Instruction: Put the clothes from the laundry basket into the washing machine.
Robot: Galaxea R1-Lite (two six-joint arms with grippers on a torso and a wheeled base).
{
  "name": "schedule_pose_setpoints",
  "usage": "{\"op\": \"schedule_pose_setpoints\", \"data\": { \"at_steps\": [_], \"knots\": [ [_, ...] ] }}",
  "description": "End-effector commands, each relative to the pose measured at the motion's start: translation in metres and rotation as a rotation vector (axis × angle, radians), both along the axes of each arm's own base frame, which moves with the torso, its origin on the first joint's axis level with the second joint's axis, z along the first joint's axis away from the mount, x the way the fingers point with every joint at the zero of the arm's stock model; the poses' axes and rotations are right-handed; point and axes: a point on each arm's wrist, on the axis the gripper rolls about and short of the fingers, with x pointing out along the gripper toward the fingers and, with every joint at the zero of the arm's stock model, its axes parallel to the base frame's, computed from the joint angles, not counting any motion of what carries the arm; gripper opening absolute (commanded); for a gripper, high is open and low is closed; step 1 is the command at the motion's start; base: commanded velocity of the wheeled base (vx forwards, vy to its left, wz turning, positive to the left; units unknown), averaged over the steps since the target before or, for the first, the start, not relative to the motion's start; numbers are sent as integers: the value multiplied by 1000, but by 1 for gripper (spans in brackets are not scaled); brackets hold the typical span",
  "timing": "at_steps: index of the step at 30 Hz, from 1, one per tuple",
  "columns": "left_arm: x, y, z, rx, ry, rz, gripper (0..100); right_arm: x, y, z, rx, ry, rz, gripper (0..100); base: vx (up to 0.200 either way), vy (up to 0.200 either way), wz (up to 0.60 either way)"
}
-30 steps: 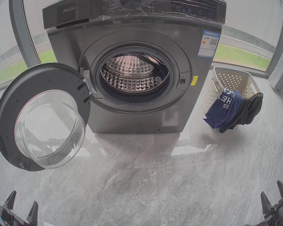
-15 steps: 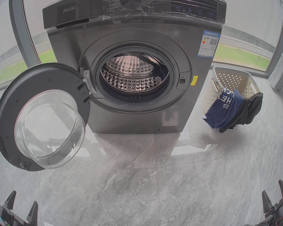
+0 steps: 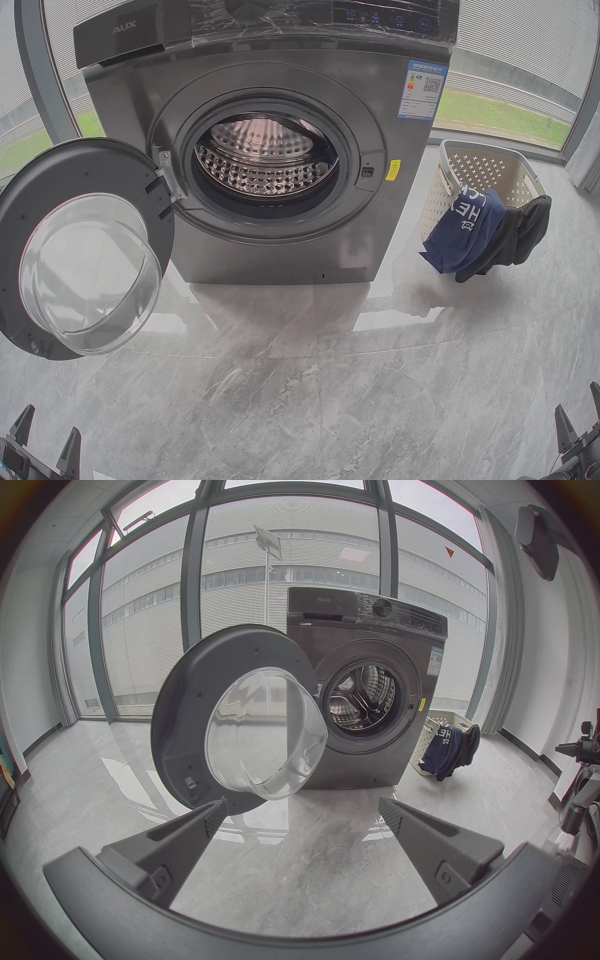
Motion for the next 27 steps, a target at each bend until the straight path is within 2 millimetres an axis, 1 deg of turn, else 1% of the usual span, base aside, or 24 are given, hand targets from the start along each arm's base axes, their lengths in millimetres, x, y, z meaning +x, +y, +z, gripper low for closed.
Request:
{"op": "schedule_pose_setpoints", "data": {
  "at_steps": [1,17,27],
  "knots": [
    [0,0,-3,-4,3,0,100,1,0,-5,0,7,0,100,0,-200,0],
    [0,0,-4,-5,4,0,100,1,0,-5,0,7,0,100,0,-200,0],
    [0,0,-4,-7,4,2,100,1,0,-5,0,7,0,100,0,0,0]
  ]
}}
